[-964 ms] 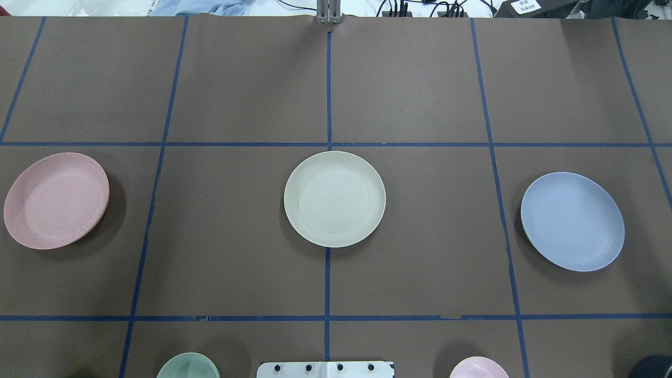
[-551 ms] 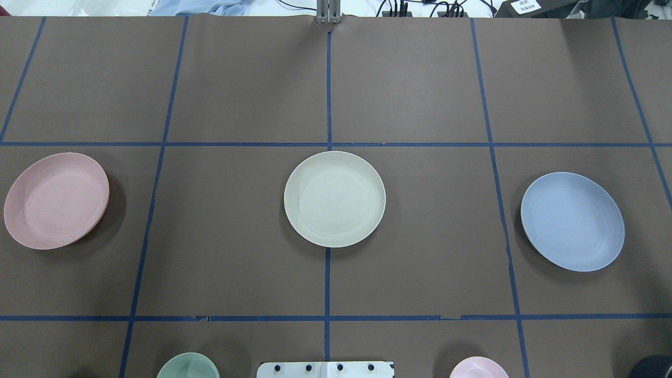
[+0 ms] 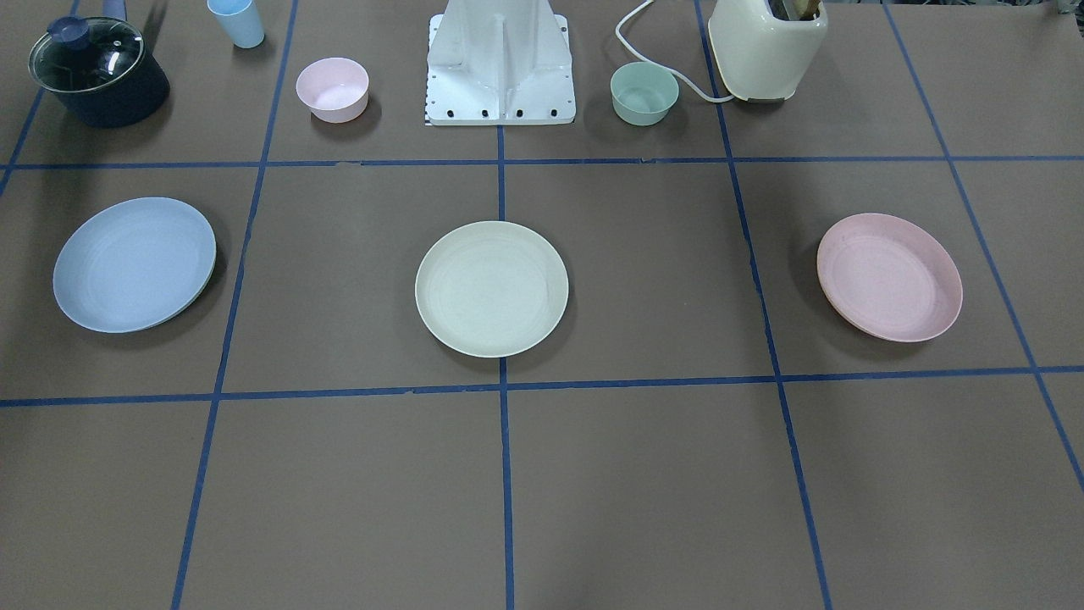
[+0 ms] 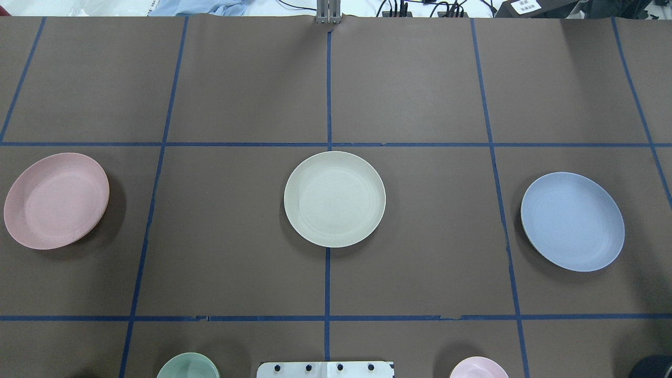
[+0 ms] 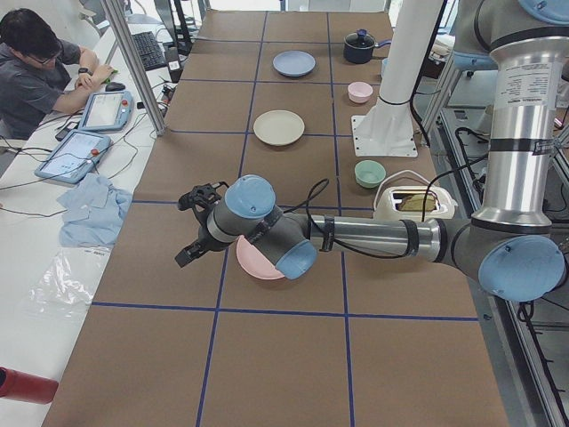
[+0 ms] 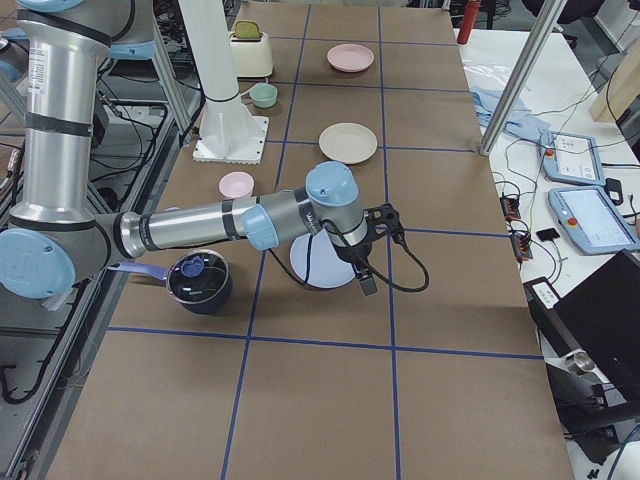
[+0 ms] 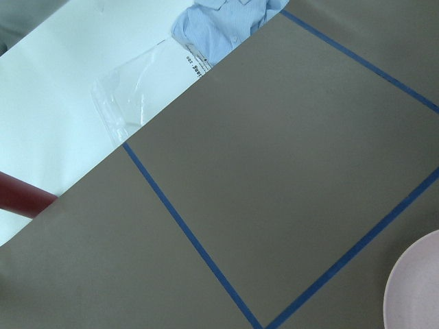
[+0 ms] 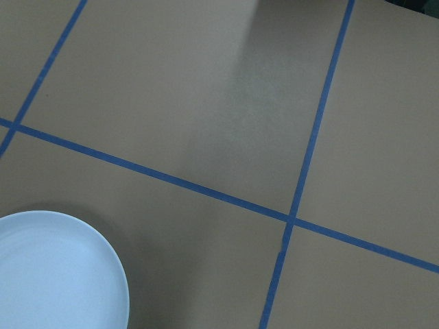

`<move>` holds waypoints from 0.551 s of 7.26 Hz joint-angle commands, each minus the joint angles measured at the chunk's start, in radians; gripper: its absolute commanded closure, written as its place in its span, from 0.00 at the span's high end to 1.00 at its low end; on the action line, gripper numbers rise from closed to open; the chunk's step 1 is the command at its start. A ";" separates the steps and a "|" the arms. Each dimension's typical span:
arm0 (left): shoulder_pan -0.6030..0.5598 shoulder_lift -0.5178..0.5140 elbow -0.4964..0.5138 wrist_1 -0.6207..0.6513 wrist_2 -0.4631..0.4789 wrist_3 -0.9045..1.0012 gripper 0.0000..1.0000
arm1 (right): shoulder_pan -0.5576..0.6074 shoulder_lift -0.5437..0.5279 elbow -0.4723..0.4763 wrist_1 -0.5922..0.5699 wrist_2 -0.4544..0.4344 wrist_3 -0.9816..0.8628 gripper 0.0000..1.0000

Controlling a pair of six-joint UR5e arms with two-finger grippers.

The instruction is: Stack three plates with pink and blue

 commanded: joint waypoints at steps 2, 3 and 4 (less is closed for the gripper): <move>0.168 0.073 0.096 -0.203 0.008 -0.286 1.00 | -0.049 -0.003 -0.011 0.082 0.035 0.149 1.00; 0.217 0.099 0.180 -0.375 0.061 -0.406 1.00 | -0.051 -0.012 -0.011 0.104 0.035 0.152 1.00; 0.252 0.105 0.281 -0.548 0.071 -0.542 1.00 | -0.051 -0.015 -0.011 0.104 0.035 0.151 1.00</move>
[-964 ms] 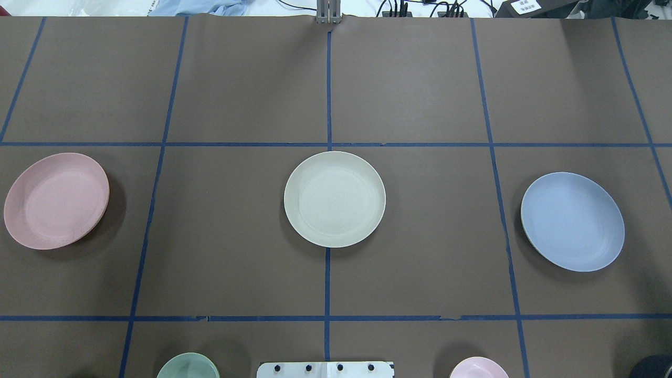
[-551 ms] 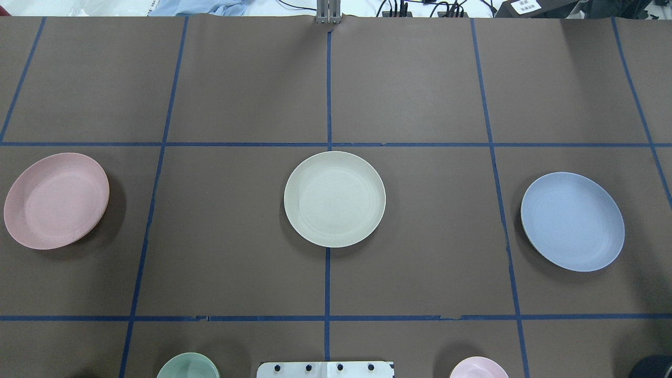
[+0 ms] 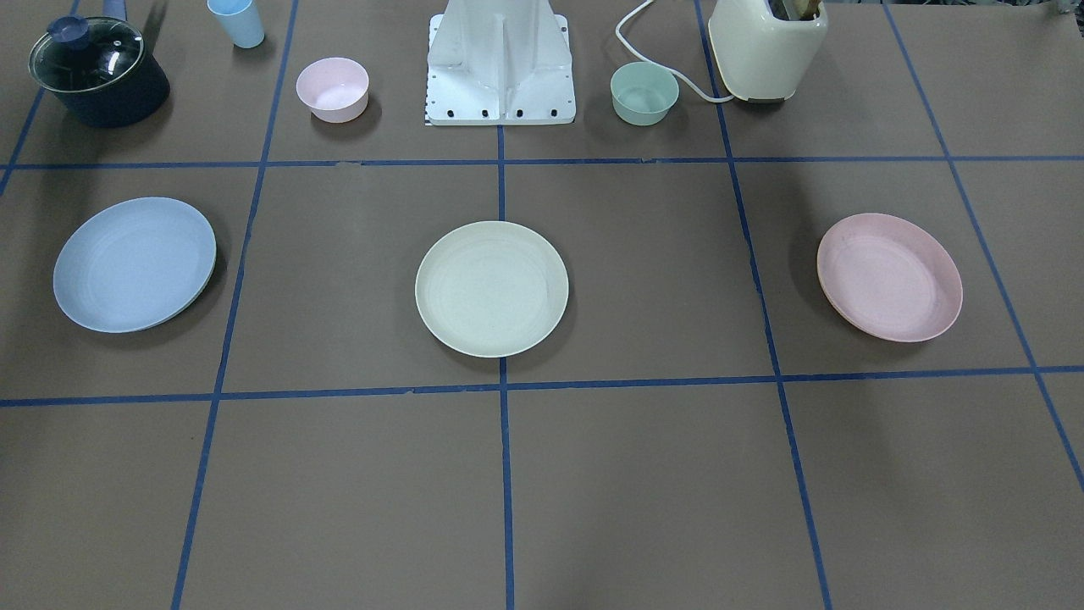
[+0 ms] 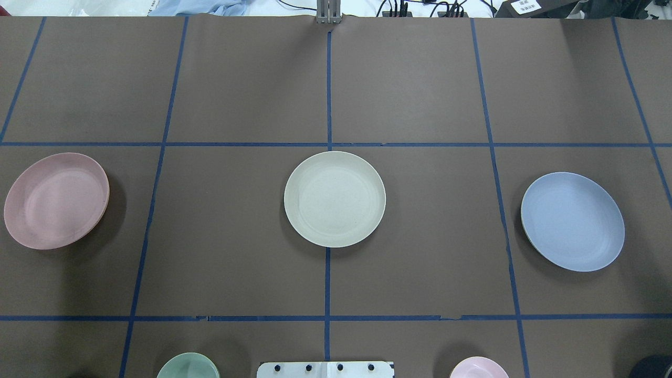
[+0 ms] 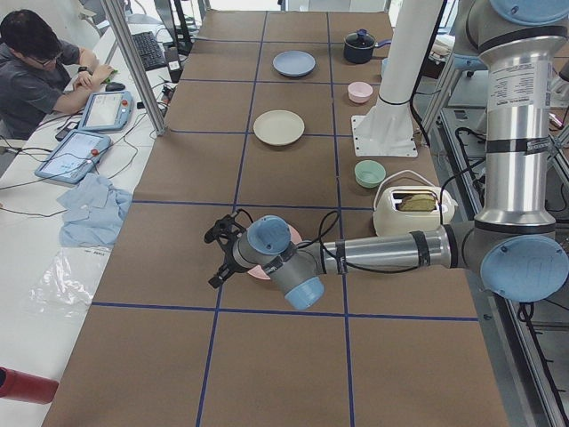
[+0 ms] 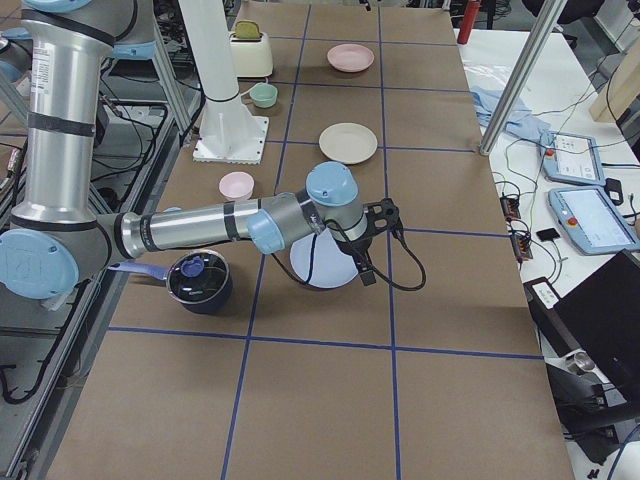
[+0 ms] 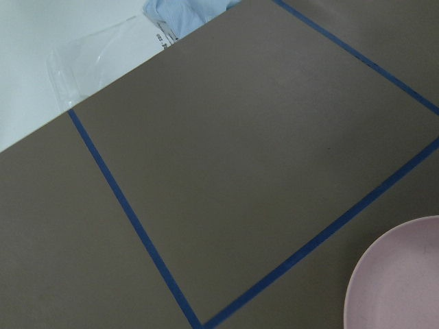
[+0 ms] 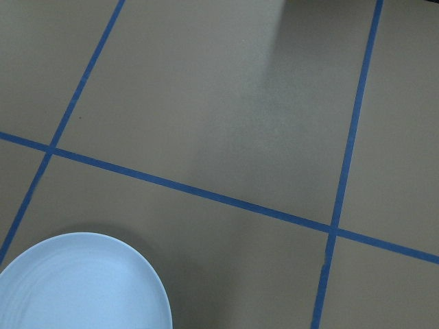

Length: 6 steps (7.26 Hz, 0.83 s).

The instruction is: Stack three plates with pink and blue

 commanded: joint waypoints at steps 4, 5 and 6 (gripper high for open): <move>0.223 0.038 0.177 -0.390 0.095 -0.487 0.90 | -0.004 -0.009 0.000 0.010 0.001 0.007 1.00; 0.266 0.037 0.177 -0.397 0.145 -0.502 0.90 | -0.004 -0.013 0.000 0.010 0.001 0.007 1.00; 0.299 0.037 0.177 -0.398 0.176 -0.502 0.89 | -0.004 -0.015 0.000 0.010 0.001 0.007 1.00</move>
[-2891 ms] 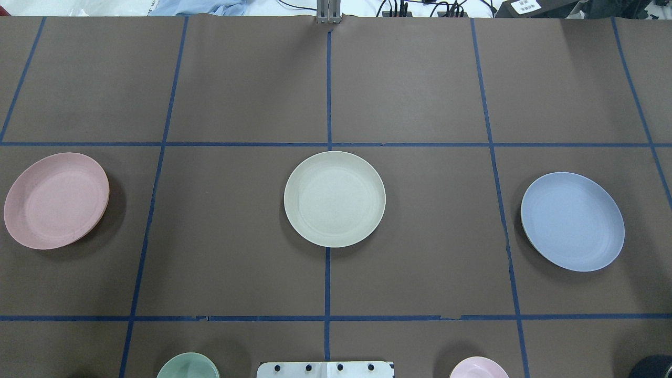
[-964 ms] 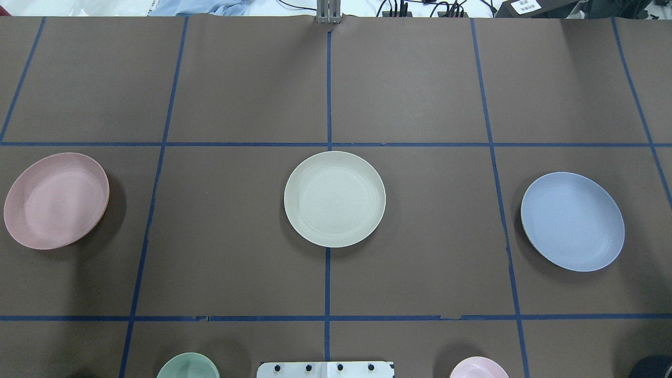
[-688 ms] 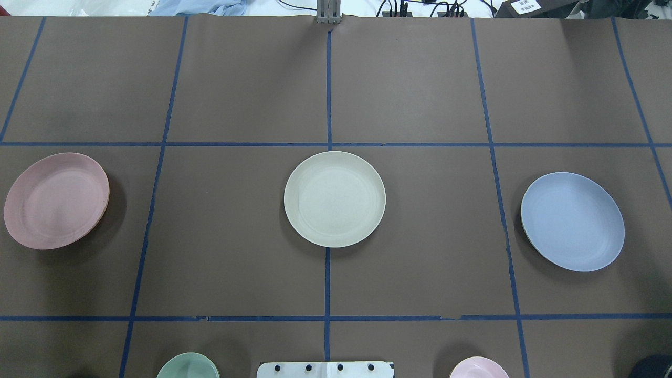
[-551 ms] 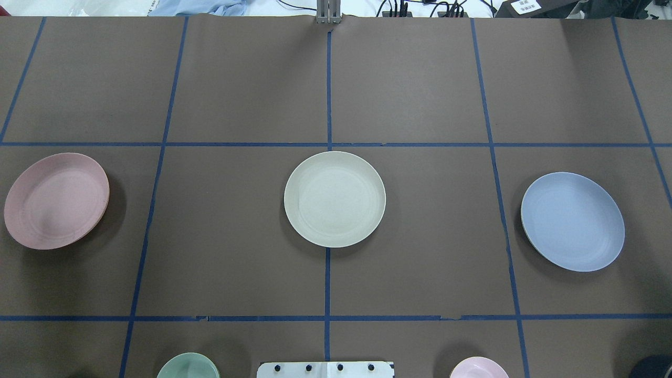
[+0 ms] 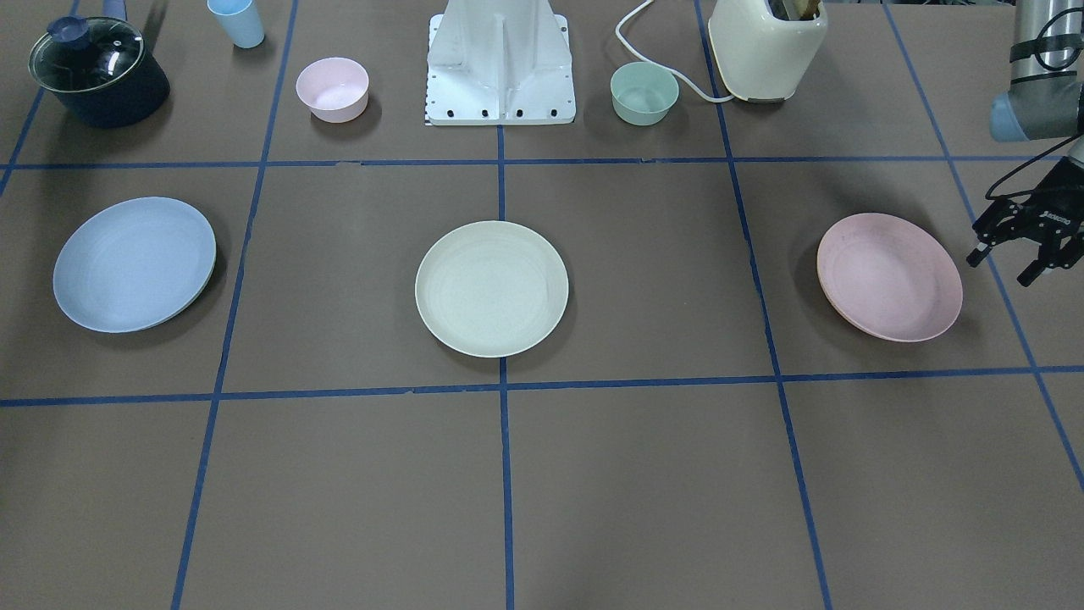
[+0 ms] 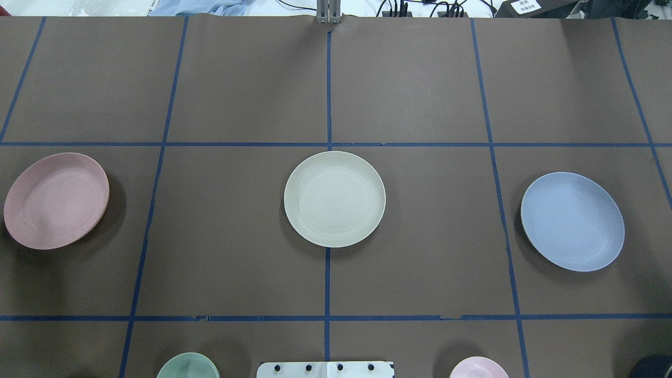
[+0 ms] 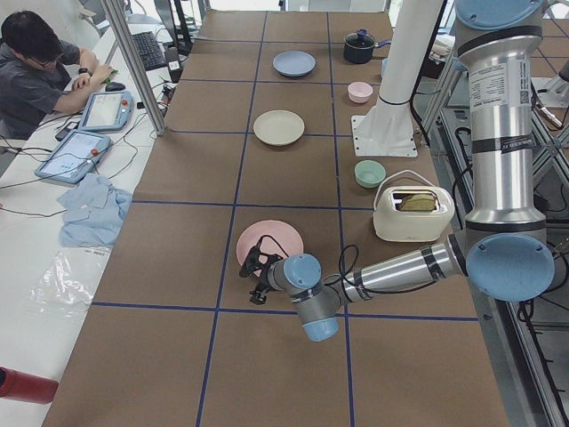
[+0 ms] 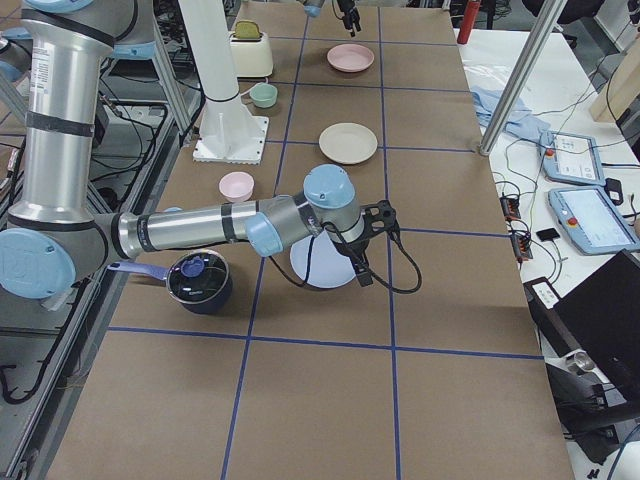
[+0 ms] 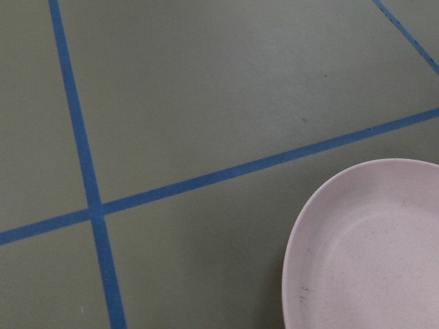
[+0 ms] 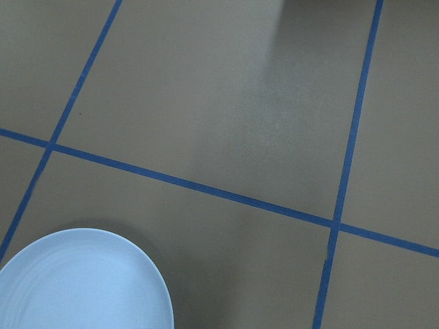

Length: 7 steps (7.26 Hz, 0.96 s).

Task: Stack three plates with pink and blue
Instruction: 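Reach the left gripper to the pink plate's rim and grasp it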

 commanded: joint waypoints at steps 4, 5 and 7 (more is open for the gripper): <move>0.112 -0.001 0.001 -0.007 0.073 -0.042 0.50 | 0.000 -0.004 -0.002 0.000 -0.002 -0.002 1.00; 0.115 -0.003 0.001 -0.007 0.075 -0.049 0.43 | 0.001 -0.006 -0.002 0.000 -0.002 -0.002 1.00; 0.117 -0.001 0.001 -0.006 0.075 -0.051 0.18 | 0.000 -0.006 -0.002 0.000 -0.002 -0.002 1.00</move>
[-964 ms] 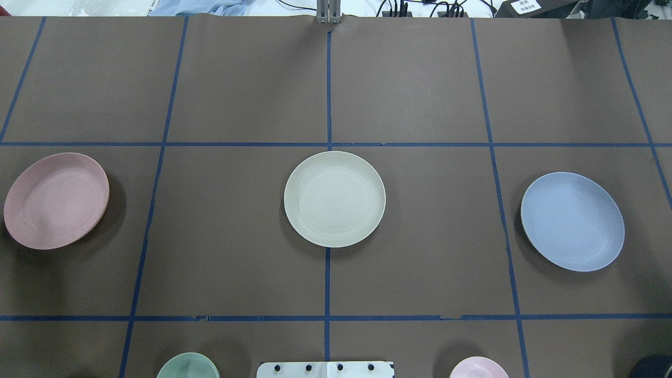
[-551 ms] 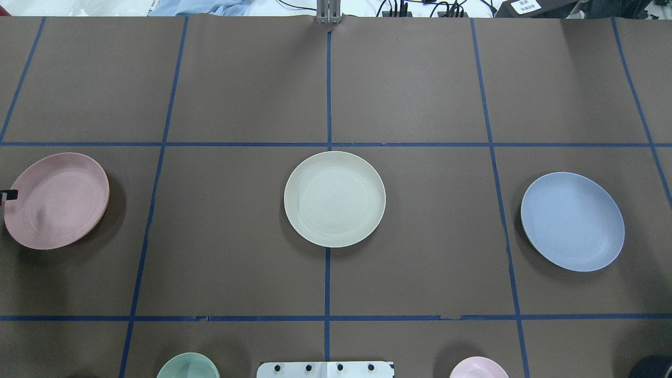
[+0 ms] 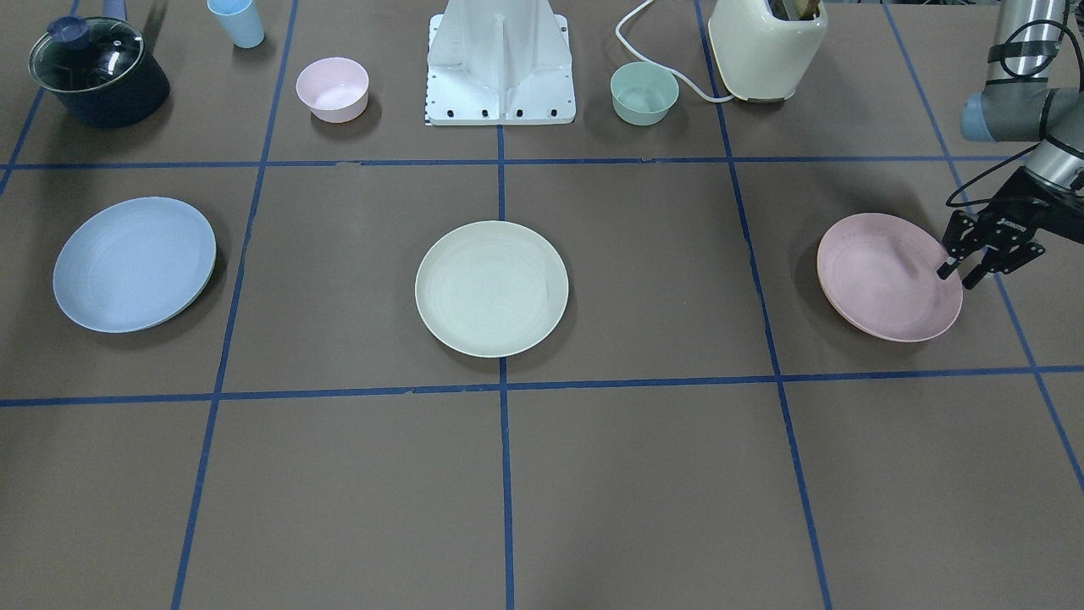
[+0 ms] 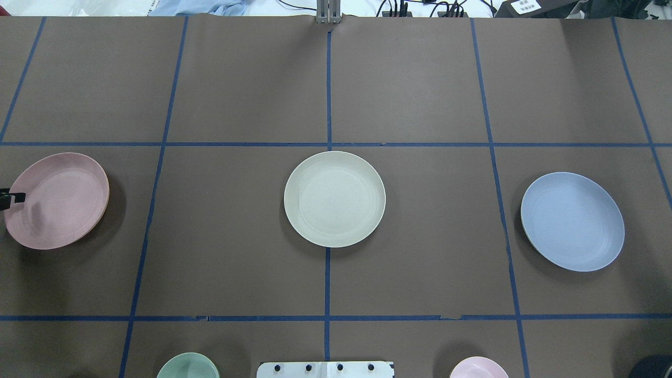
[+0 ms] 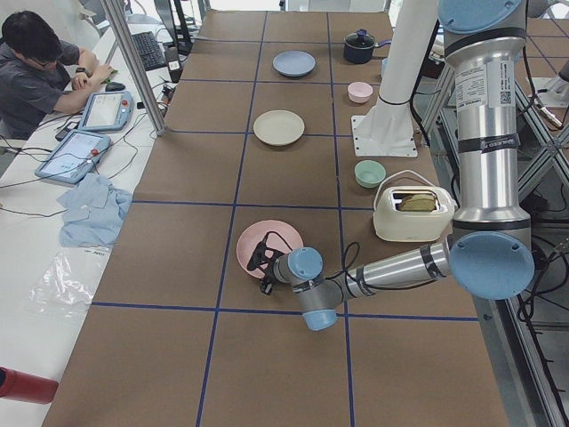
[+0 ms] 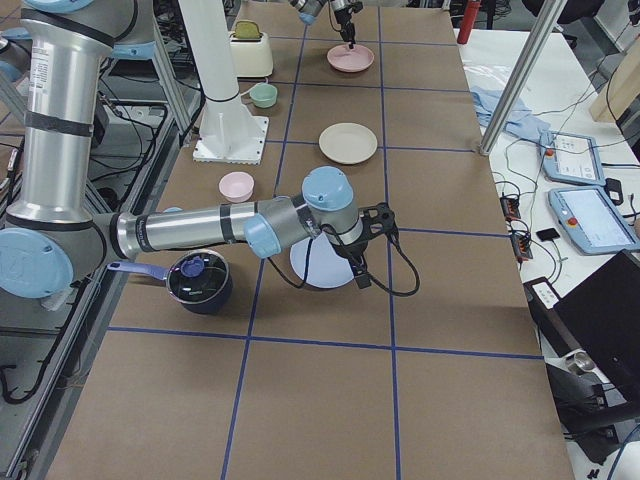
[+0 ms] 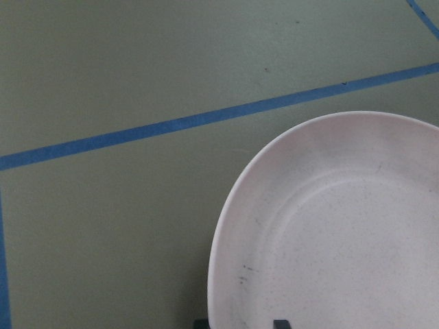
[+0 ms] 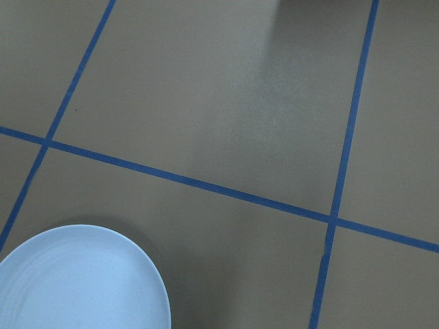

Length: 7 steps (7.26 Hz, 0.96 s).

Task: Stack three plates with pink and blue
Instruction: 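Reach the left gripper to the pink plate's rim and grasp it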

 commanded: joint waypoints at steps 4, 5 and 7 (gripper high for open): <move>-0.001 -0.012 -0.063 0.029 -0.026 -0.009 0.00 | 0.001 -0.005 0.000 0.000 0.000 0.000 1.00; -0.012 -0.021 -0.104 0.083 -0.087 -0.009 0.00 | -0.001 -0.006 0.000 -0.001 0.000 0.000 1.00; -0.036 -0.026 -0.333 0.352 -0.115 -0.009 0.00 | 0.001 -0.008 0.000 -0.002 0.002 0.001 1.00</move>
